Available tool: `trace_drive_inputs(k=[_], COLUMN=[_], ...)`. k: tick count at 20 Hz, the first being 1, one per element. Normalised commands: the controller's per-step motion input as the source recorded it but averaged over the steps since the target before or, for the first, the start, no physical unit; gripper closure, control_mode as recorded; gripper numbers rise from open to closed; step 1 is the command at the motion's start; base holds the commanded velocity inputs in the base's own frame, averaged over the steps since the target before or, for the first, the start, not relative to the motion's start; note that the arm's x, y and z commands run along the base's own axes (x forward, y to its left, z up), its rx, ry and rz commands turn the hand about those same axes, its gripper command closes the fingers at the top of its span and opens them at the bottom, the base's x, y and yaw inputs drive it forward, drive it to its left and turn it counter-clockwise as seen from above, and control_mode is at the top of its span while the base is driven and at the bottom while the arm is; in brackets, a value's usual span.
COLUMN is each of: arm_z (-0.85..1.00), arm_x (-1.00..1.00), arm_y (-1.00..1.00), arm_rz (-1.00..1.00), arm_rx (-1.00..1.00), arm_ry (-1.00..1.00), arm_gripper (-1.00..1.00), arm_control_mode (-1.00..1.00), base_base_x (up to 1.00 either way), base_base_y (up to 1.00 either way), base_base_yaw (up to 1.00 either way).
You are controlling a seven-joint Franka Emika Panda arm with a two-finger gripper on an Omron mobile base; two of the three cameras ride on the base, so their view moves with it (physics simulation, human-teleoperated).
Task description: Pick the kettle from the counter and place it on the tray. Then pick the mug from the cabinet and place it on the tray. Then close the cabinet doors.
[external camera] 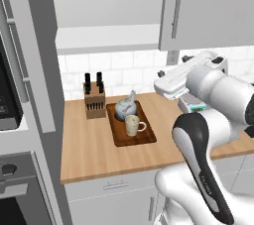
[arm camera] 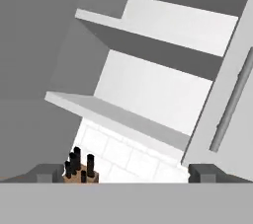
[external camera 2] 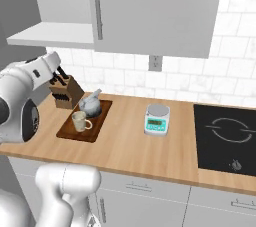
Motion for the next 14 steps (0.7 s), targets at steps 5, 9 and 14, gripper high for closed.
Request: trace_drive_inputs(k=[5,9,14], arm_z=[0.13,0.02,0.20], arm_x=[-0.54,-0.52,-0.49], arm_y=[0.63,0.66,0.54], arm_rz=[0.39,0.34,0.23], arm_rx=[-0.35,-0.36,-0.27], arm_ry=[-0.18,-0.13,-0.20], arm_gripper=[-1.00,-1.00,-1.00], arm_control_mode=[-1.00,-1.00,-1.00], base_base_x=[0.00,0.00,0.00], base_base_y=[0.00,0.00,0.00], base_base_yaw=[0.00,0.00,0.00])
